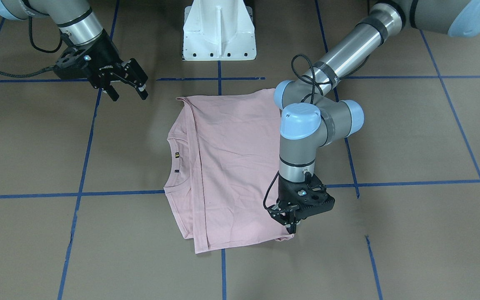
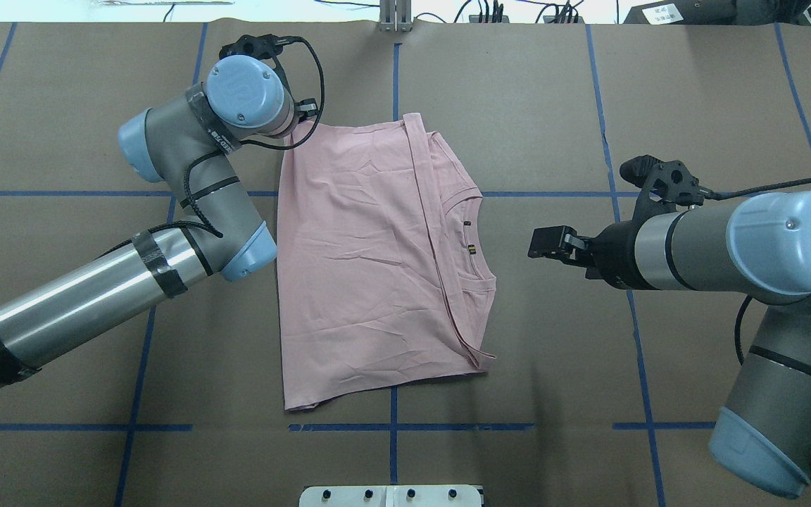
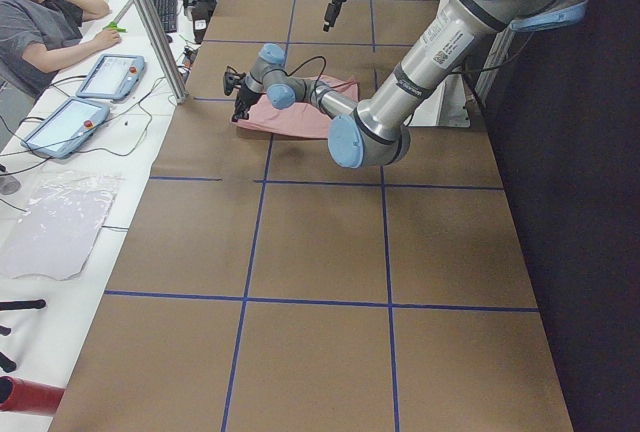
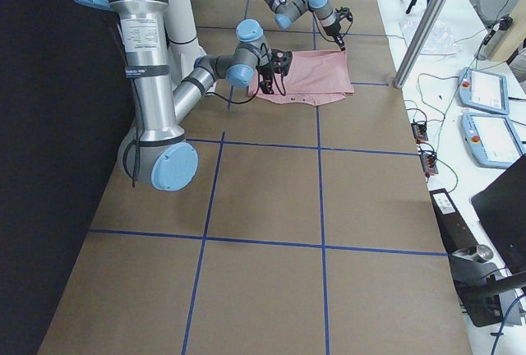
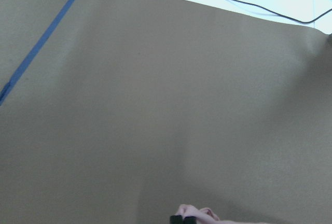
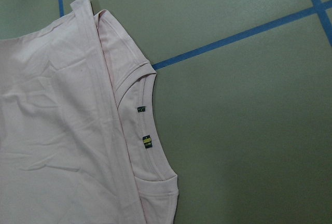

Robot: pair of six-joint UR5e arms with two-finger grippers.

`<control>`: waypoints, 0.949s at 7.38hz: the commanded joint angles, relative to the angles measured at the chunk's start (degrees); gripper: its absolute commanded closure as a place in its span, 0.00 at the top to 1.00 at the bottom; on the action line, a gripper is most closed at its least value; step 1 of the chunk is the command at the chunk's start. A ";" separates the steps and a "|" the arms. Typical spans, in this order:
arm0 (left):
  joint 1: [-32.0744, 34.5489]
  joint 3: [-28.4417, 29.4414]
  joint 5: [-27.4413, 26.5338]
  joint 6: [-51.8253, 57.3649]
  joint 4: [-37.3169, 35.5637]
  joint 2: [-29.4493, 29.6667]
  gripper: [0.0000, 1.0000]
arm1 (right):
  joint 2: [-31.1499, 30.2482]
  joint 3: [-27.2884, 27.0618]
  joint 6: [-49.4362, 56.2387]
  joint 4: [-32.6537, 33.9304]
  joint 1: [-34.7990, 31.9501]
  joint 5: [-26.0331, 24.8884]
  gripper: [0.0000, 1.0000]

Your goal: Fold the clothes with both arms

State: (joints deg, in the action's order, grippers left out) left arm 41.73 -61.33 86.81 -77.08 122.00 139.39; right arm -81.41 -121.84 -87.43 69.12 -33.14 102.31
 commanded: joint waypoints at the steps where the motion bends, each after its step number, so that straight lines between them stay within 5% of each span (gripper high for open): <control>1: 0.01 2.27 -1.47 -0.09 2.54 0.71 1.00 | 0.03 0.90 0.07 0.22 0.09 0.08 1.00; 3: 1.07 -0.96 1.49 -0.26 2.03 0.18 1.00 | 0.11 2.57 0.07 0.22 0.09 -0.10 1.00; 4: 1.33 -5.07 7.69 -1.57 1.50 -2.61 1.00 | 0.11 2.84 0.15 0.31 -0.08 -0.01 1.00; 7: 0.64 -28.93 16.26 -9.45 -8.90 -17.27 1.00 | 0.12 3.28 1.47 0.40 0.09 0.60 1.00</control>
State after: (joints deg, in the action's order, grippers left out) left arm 42.87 -80.12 99.72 -82.60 119.29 127.55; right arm -81.30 -118.71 -86.37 69.51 -33.09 102.62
